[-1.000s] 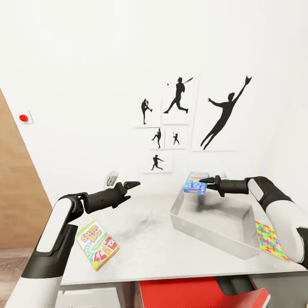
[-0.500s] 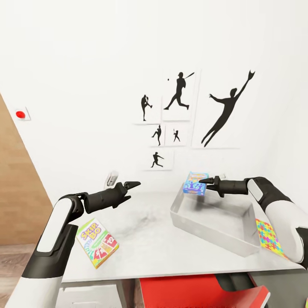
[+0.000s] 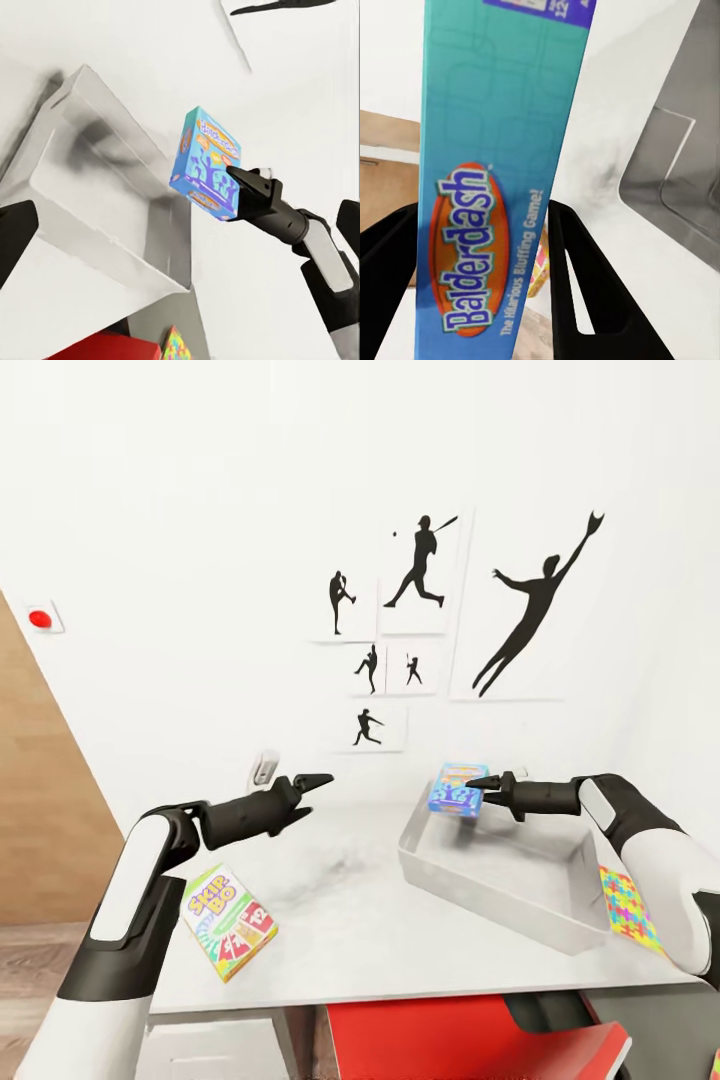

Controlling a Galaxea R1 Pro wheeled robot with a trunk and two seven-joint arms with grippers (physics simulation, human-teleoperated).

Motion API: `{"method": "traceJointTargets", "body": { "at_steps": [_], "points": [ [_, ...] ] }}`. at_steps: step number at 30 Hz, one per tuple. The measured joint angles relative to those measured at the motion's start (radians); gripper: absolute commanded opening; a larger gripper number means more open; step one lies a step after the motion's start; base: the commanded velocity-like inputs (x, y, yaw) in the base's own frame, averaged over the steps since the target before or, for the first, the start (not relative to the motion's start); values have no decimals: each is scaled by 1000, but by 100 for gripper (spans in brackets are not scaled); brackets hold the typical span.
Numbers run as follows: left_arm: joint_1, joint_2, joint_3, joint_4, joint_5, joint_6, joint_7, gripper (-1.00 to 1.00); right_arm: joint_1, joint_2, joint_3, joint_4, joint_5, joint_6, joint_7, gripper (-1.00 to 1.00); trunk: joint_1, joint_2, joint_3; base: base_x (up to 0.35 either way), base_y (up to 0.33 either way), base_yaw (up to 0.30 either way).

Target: Put all the toys in the child's room - the three board games (two on the bed and one on the table), the two jigsaw puzzles on the table, and the tennis ball on the table - inside the toy box on the table in the child's room.

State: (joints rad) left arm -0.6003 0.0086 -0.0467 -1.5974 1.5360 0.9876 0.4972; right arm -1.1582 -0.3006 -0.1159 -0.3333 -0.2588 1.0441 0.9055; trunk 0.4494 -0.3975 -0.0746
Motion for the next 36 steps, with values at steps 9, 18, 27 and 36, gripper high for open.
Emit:
{"method": "traceJointTargets", "body": {
  "at_steps": [9, 18, 27, 36],
  "points": [
    [-66, -19, -6, -8, 41, 0, -29, 100, 2, 2, 0, 0, 0, 0, 0, -100, 0, 0, -15, 0, 0, 0],
    [-83, -29, -11, -8, 90, 0, -37, 100, 3, 2, -1, 0, -1, 0, 0, -100, 0, 0, -29, 0, 0, 0],
    [-88, -32, -13, -6, 102, -1, -36, 100, 3, 1, -1, 0, -2, 0, 0, -100, 0, 0, -44, 0, 0, 0],
    [-89, -34, -15, -4, 100, -1, -34, 100, 3, -1, -1, 0, -2, 0, 0, -100, 0, 0, -59, 0, 0, 0]
  ]
}}
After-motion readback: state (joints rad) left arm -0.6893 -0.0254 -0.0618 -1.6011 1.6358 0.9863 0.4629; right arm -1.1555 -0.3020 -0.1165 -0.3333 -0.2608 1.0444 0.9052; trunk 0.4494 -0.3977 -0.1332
